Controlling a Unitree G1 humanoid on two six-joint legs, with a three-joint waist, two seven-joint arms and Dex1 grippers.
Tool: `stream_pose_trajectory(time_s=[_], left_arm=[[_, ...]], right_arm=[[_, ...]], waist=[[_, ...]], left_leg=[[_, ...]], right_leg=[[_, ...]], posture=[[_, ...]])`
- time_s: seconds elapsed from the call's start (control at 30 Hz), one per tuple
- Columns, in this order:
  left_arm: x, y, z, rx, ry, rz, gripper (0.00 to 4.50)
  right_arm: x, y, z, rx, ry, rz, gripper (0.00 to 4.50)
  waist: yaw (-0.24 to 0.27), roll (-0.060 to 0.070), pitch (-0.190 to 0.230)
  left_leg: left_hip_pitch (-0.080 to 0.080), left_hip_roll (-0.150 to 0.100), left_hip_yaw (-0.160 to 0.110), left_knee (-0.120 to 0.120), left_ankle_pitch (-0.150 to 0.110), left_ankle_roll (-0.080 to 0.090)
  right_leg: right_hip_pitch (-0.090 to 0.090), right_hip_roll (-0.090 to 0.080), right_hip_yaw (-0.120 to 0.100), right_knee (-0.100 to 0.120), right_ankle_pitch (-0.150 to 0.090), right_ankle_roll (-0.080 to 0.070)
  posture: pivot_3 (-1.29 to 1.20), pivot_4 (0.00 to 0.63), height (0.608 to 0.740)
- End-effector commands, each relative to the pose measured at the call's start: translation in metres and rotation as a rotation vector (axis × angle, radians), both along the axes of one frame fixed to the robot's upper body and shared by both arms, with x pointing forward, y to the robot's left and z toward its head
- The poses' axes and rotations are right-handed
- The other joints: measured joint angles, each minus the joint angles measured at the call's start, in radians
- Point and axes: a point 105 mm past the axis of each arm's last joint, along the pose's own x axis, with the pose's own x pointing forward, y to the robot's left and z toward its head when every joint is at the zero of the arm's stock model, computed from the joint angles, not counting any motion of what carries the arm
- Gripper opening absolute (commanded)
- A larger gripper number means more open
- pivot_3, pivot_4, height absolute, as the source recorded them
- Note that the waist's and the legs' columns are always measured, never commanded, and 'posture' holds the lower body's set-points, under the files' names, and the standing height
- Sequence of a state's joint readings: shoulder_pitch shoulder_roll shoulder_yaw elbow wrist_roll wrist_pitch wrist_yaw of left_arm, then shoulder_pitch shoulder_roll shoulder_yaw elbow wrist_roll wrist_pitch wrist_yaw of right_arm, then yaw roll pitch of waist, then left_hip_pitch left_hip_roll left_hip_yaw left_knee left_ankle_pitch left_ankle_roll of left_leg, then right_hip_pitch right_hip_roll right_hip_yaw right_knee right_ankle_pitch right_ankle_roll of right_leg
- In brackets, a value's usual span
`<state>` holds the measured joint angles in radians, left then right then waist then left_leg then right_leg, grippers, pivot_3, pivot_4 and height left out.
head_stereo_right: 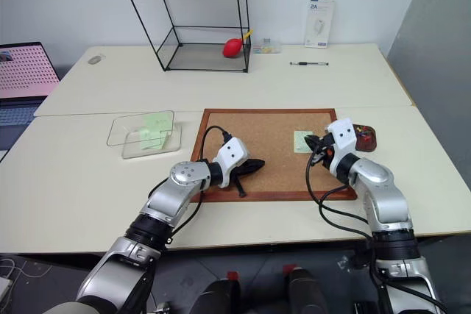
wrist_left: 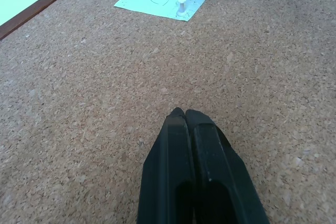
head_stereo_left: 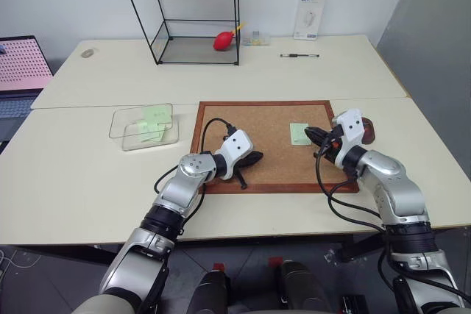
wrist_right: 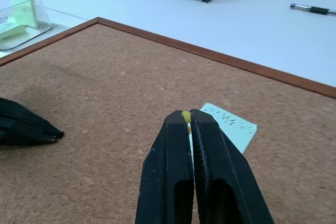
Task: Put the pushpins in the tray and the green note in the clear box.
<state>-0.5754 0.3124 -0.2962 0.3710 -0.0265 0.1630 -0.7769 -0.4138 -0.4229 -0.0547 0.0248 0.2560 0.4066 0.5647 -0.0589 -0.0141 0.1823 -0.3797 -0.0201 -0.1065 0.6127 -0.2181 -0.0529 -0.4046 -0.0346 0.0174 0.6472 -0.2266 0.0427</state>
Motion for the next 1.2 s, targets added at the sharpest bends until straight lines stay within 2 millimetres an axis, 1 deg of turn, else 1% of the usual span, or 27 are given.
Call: stream_pose_trajectory(time_s=[0.03, 0.2, 0.33, 0.5, 0.67, 0.7, 0.73, 0.8, 1.03, 1.1, 1.17, 1.2], left_arm=[[-0.006, 0.021, -0.035, 0.102, 0.096, 0.044, 0.0], [-0.006, 0.021, -0.034, 0.095, 0.094, 0.044, 0.0], [-0.006, 0.02, -0.033, 0.094, 0.093, 0.041, 0.0], [-0.005, 0.02, -0.033, 0.093, 0.089, 0.044, 0.0], [-0.005, 0.022, -0.032, 0.093, 0.086, 0.048, 0.0], [-0.005, 0.022, -0.032, 0.093, 0.086, 0.049, 0.0], [-0.006, 0.022, -0.032, 0.094, 0.086, 0.05, 0.0], [-0.006, 0.023, -0.033, 0.094, 0.086, 0.051, 0.0], [-0.006, 0.023, -0.033, 0.096, 0.088, 0.048, 0.0], [-0.006, 0.023, -0.033, 0.097, 0.087, 0.047, 0.0], [-0.006, 0.023, -0.033, 0.096, 0.087, 0.047, 0.0], [-0.006, 0.023, -0.033, 0.095, 0.087, 0.048, 0.0]], right_arm=[[0.005, -0.036, 0.015, -0.038, -0.032, -0.119, 0.08], [0.015, -0.078, 0.004, -0.134, 0.014, -0.282, 0.08], [0.025, -0.098, -0.001, -0.197, 0.025, -0.376, 0.08], [0.036, -0.111, -0.004, -0.233, 0.027, -0.445, 0.08], [0.042, -0.114, -0.007, -0.236, 0.036, -0.456, 0.08], [0.042, -0.114, -0.006, -0.236, 0.037, -0.457, 0.5], [0.043, -0.114, -0.006, -0.234, 0.036, -0.457, 0.6], [0.043, -0.114, -0.005, -0.226, 0.034, -0.456, 1.15], [0.042, -0.112, 0.001, -0.199, 0.018, -0.446, 2.72], [0.041, -0.113, 0.007, -0.188, -0.001, -0.446, 3.16], [0.037, -0.109, 0.019, -0.145, -0.036, -0.418, 3.56], [0.034, -0.103, 0.024, -0.117, -0.052, -0.384, 3.56]], waist=[[0.0, 0.0, 0.0], [-0.001, 0.0, 0.0], [-0.002, 0.0, 0.0], [-0.002, 0.0, 0.0], [-0.002, 0.0, 0.0], [-0.002, 0.0, 0.0], [-0.002, 0.0, 0.0], [-0.003, 0.0, 0.0], [-0.004, 0.0, 0.0], [-0.004, 0.0, 0.0], [-0.004, 0.0, 0.0], [-0.004, 0.0, 0.0]], left_leg=[[0.0, 0.0, 0.0, 0.0, 0.0, 0.0], [0.0, 0.0, 0.0, 0.0, 0.0, 0.0], [0.0, 0.0, 0.001, 0.0, 0.0, 0.0], [0.0, 0.0, 0.002, 0.0, 0.0, 0.0], [0.0, 0.0, 0.001, 0.0, 0.0, 0.0], [0.0, 0.0, 0.001, 0.0, 0.0, 0.0], [0.0, 0.0, 0.001, 0.0, 0.0, 0.0], [0.0, 0.0, 0.001, 0.0, 0.0, 0.0], [0.0, 0.0, 0.001, 0.0, 0.0, 0.0], [0.0, 0.0, 0.001, 0.0, 0.0, 0.0], [0.0, 0.0, 0.001, 0.0, 0.0, 0.0], [0.0, 0.0, 0.001, 0.0, 0.0, 0.0]], right_leg=[[0.0, 0.0, 0.0, 0.0, 0.0, 0.0], [0.0, 0.0, 0.0, 0.0, 0.0, 0.0], [0.0, 0.0, 0.001, 0.0, 0.0, 0.0], [0.0, 0.0, 0.001, 0.0, 0.0, 0.0], [0.0, 0.0, 0.001, 0.0, 0.0, 0.0], [0.0, 0.0, 0.001, 0.0, 0.0, 0.0], [0.0, 0.0, 0.001, 0.0, 0.0, 0.0], [0.0, 0.0, 0.001, 0.0, 0.0, 0.0], [0.0, 0.0, 0.001, 0.0, 0.0, 0.0], [0.0, 0.0, 0.001, 0.0, 0.0, 0.0], [0.0, 0.0, 0.001, 0.0, 0.0, 0.0], [0.0, 0.0, 0.001, 0.0, 0.0, 0.0]], posture=[[0.0, 0.15, 0.74], [0.0, 0.15, 0.74], [0.0, 0.15, 0.74], [0.0, 0.15, 0.74], [0.0, 0.15, 0.74], [0.0, 0.15, 0.74], [0.0, 0.15, 0.74], [0.0, 0.15, 0.74], [0.0, 0.15, 0.74], [0.0, 0.15, 0.74], [0.0, 0.15, 0.74], [0.0, 0.15, 0.74]])
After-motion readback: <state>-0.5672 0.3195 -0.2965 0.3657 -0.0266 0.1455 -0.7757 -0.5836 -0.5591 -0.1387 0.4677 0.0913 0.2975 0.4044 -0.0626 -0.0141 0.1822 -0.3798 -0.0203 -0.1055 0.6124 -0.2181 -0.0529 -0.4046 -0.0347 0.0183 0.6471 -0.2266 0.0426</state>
